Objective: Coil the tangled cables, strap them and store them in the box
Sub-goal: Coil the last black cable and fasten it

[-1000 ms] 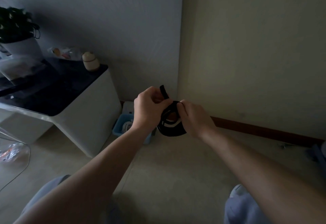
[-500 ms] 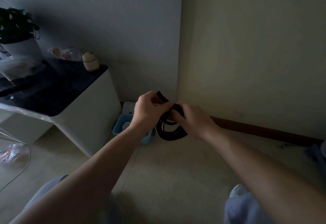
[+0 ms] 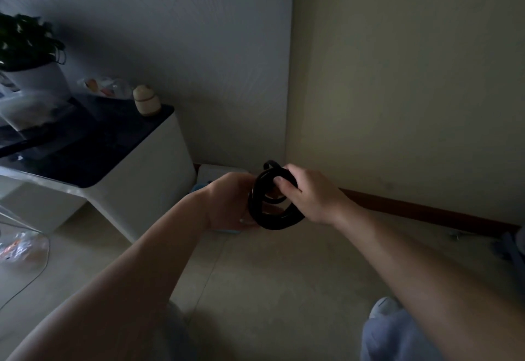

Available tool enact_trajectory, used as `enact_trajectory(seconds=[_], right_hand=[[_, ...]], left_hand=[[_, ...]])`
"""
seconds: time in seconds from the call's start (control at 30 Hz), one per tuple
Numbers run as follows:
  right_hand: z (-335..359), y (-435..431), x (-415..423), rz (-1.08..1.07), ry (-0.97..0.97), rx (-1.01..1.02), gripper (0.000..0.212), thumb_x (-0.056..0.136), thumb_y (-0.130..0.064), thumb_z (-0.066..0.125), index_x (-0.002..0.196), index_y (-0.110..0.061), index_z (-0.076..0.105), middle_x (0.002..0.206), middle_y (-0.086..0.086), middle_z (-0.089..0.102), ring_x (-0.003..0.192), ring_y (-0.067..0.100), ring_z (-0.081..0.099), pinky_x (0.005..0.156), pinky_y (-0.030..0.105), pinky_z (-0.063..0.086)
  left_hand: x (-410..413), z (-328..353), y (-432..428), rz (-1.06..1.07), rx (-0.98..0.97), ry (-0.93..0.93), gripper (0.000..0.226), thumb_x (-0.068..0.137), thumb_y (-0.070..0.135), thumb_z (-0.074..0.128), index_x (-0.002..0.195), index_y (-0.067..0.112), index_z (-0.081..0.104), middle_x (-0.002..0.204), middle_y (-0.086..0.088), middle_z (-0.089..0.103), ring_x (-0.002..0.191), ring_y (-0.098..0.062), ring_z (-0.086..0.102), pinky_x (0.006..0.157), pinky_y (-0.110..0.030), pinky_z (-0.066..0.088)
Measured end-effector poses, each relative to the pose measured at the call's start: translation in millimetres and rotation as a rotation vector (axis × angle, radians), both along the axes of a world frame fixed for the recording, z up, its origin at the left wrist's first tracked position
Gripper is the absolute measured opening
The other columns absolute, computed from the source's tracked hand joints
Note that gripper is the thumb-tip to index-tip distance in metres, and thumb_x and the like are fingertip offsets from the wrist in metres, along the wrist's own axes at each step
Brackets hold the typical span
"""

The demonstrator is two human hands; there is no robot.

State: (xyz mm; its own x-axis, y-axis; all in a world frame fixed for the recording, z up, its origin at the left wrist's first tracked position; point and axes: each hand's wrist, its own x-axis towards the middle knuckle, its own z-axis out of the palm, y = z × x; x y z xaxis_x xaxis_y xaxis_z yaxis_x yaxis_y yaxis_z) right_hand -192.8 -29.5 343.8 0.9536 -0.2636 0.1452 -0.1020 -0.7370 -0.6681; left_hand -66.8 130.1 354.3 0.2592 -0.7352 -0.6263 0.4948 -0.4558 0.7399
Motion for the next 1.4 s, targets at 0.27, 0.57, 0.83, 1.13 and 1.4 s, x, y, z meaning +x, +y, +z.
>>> enact_trajectory(seconds=[0.27, 0.57, 0.83, 1.13, 1.4], right_hand=[[1.1, -1.7, -2.4, 0.035, -0.029, 0.119, 0.028, 0.103, -0.048, 0.047, 0.102, -0.025, 0.062, 0.091, -0.009, 0.07, 0.084, 0.003, 0.065, 0.079, 0.038, 0.052], [1.0, 2.8, -3.4, 0.101, -0.046, 0.183, 0.029, 0.102, -0.05, 0.048, 0.103, -0.025, 0.064, 0.09, -0.009, 0.07, 0.083, 0.004, 0.066, 0.073, 0.031, 0.05], [1.7, 6.3, -4.1, 0.13, -0.057, 0.18, 0.026, 0.103, -0.046, 0.05, 0.096, -0.024, 0.061, 0.083, -0.007, 0.068, 0.075, 0.008, 0.065, 0.068, 0.033, 0.048], [-2.2, 9.7, -2.4, 0.184, -0.003, 0.225, 0.013, 0.101, -0.04, 0.055, 0.11, -0.035, 0.063, 0.104, -0.013, 0.073, 0.098, 0.001, 0.068, 0.091, 0.035, 0.054], [-2.8, 5.6, -0.3, 0.141, -0.018, 0.264, 0.017, 0.104, -0.035, 0.051, 0.11, -0.034, 0.067, 0.089, -0.033, 0.066, 0.084, -0.012, 0.061, 0.074, 0.009, 0.039]], left_hand=[[2.8, -18.0, -9.6, 0.107, -0.053, 0.179, 0.035, 0.093, 0.031, 0.049, 0.087, 0.009, 0.077, 0.087, -0.005, 0.07, 0.077, -0.019, 0.068, 0.084, -0.037, 0.047], [-3.0, -12.9, -14.6, 0.117, -0.12, 0.13, 0.024, 0.077, 0.026, 0.063, 0.075, 0.009, 0.08, 0.079, -0.004, 0.067, 0.07, -0.013, 0.064, 0.07, -0.025, 0.048], [3.8, -10.8, -7.6, 0.074, -0.154, 0.073, 0.039, 0.098, 0.012, 0.046, 0.078, 0.003, 0.079, 0.075, -0.01, 0.074, 0.065, -0.014, 0.072, 0.054, -0.023, 0.055], [1.9, -3.1, -8.6, 0.051, -0.178, -0.164, 0.026, 0.099, -0.004, 0.046, 0.085, -0.003, 0.068, 0.059, -0.007, 0.067, 0.052, -0.01, 0.066, 0.048, -0.019, 0.052], [12.8, 0.9, -1.6, 0.048, -0.27, -0.091, 0.025, 0.097, -0.005, 0.049, 0.117, -0.009, 0.064, 0.091, -0.015, 0.075, 0.075, -0.016, 0.074, 0.066, -0.023, 0.059]])
